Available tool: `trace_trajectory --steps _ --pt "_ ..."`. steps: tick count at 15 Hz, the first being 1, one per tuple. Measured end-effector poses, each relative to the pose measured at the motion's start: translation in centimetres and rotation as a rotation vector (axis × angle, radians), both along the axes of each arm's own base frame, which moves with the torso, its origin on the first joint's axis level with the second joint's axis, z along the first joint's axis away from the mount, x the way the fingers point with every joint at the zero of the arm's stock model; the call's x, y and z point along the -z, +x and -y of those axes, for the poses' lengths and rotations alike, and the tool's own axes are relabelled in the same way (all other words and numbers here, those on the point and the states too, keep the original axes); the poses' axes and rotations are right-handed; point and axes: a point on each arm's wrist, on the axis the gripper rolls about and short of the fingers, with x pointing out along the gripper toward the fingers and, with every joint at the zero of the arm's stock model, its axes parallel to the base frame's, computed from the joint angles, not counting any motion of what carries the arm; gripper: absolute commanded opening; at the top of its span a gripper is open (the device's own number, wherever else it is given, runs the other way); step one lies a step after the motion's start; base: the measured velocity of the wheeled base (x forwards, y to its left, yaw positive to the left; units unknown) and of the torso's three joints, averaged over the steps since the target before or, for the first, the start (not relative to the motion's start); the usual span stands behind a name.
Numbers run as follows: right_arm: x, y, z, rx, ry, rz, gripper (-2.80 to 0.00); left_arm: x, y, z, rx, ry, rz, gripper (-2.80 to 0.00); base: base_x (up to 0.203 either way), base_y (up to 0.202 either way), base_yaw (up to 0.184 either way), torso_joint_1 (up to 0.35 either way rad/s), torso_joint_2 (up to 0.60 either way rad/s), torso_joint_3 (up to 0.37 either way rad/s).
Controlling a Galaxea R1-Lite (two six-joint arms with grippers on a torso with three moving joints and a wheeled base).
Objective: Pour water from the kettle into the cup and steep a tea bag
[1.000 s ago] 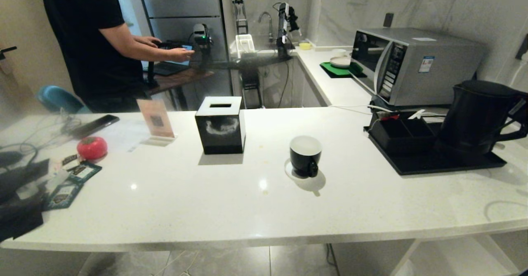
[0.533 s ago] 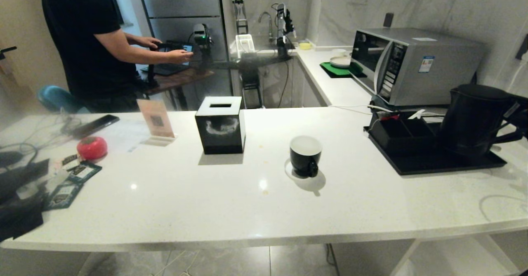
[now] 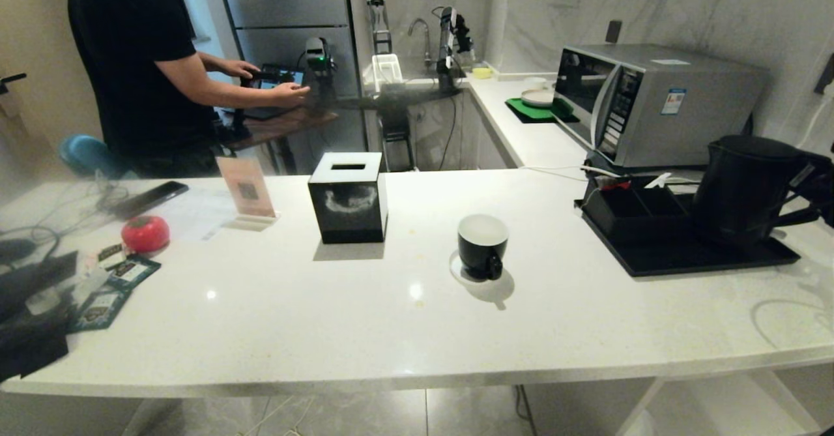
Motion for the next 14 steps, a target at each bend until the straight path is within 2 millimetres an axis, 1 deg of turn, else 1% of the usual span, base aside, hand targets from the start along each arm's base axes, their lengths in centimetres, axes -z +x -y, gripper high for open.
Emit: trace_trajectory --steps 5,14 --pt "0.6 0.7 0.3 -0.026 0.003 -0.004 -2.80 0.0 0.0 0.0 0.000 0.000 0.000 -2.80 0.000 0.000 0.000 0.000 0.00 0.000" --pt "1.6 1.0 0.5 -0.026 0.009 -0.021 -2.80 0.0 0.0 0.0 0.000 0.000 0.000 -2.80 0.000 0.000 0.000 0.000 0.00 0.000"
